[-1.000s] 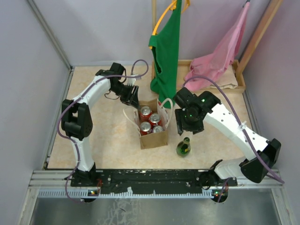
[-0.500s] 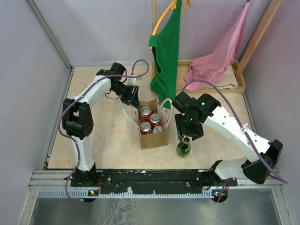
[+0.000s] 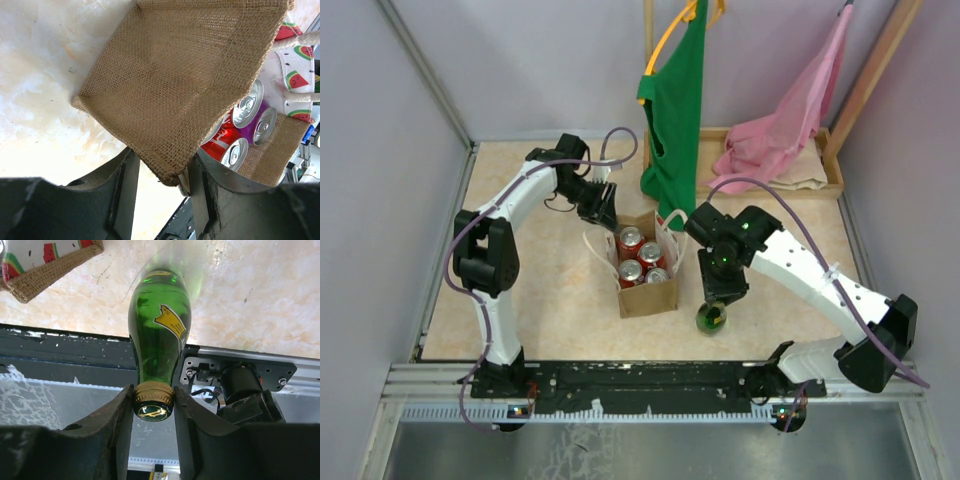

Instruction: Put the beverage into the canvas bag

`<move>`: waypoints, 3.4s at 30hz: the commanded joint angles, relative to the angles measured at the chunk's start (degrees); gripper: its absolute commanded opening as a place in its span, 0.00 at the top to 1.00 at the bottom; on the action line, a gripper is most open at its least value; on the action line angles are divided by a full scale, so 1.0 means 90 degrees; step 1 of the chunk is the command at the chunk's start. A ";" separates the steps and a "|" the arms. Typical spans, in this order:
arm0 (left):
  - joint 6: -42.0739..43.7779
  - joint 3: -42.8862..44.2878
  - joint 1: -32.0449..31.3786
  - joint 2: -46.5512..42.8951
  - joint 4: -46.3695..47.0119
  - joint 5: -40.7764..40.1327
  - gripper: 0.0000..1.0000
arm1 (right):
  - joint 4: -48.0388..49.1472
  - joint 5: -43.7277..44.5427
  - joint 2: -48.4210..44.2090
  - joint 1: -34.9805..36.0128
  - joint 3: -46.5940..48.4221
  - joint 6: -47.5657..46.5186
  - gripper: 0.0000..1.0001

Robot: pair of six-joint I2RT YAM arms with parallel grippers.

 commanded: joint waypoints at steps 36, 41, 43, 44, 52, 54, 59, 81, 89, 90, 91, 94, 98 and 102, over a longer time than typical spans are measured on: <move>0.0030 0.0028 -0.0056 -0.0017 0.0229 0.0098 0.52 | 0.0194 0.0499 -0.0162 0.0104 0.0223 0.0153 1.00; 0.0030 -0.0028 -0.0056 -0.0043 0.0254 0.0099 0.52 | 0.0106 0.0592 -0.0161 0.0104 0.0416 0.0149 1.00; 0.0029 -0.0014 -0.0056 -0.0045 0.0262 0.0099 0.52 | 0.0111 0.0594 -0.0179 0.0104 0.0478 0.0165 1.00; 0.0015 -0.0007 -0.0055 -0.0041 0.0258 0.0103 0.52 | 0.0112 0.0613 -0.0182 0.0104 0.0495 0.0173 1.00; 0.0021 -0.0009 -0.0056 -0.0012 0.0267 0.0098 0.52 | 0.0231 0.0685 -0.0101 0.0104 0.0238 0.0168 0.99; 0.0027 -0.0009 -0.0054 -0.0012 0.0260 0.0100 0.52 | 0.0238 0.0728 -0.0051 0.0104 0.0078 0.0161 0.84; 0.0031 -0.0009 -0.0056 -0.0019 0.0259 0.0102 0.52 | 0.0383 0.0733 -0.0020 0.0104 -0.0151 0.0160 0.62; 0.0028 0.0010 -0.0066 -0.0009 0.0245 0.0108 0.52 | 0.0336 0.0787 -0.0054 0.0097 -0.0402 0.0246 0.81; 0.0020 0.0010 -0.0076 -0.0025 0.0236 0.0098 0.52 | 0.0446 0.0524 -0.0136 -0.0041 -0.0063 0.0170 1.00; 0.0010 0.0010 -0.0076 -0.0030 0.0234 0.0098 0.52 | 0.0510 0.0350 -0.0196 -0.0122 -0.0022 0.0146 1.00; 0.0012 0.0011 -0.0082 -0.0035 0.0234 0.0100 0.52 | 0.0579 0.0216 -0.0264 -0.0217 0.0002 0.0124 1.00; -0.0007 0.0001 -0.0089 -0.0043 0.0243 0.0097 0.52 | 0.0705 -0.0086 -0.0420 -0.0450 0.0089 0.0068 1.00; -0.0009 -0.0045 -0.0094 -0.0064 0.0249 0.0089 0.52 | 0.0707 -0.0264 -0.0501 -0.0554 0.0230 0.0058 1.00; -0.0016 -0.0119 -0.0095 -0.0110 0.0275 0.0084 0.52 | 0.0734 -0.0340 -0.0582 -0.0593 0.0358 0.0115 1.00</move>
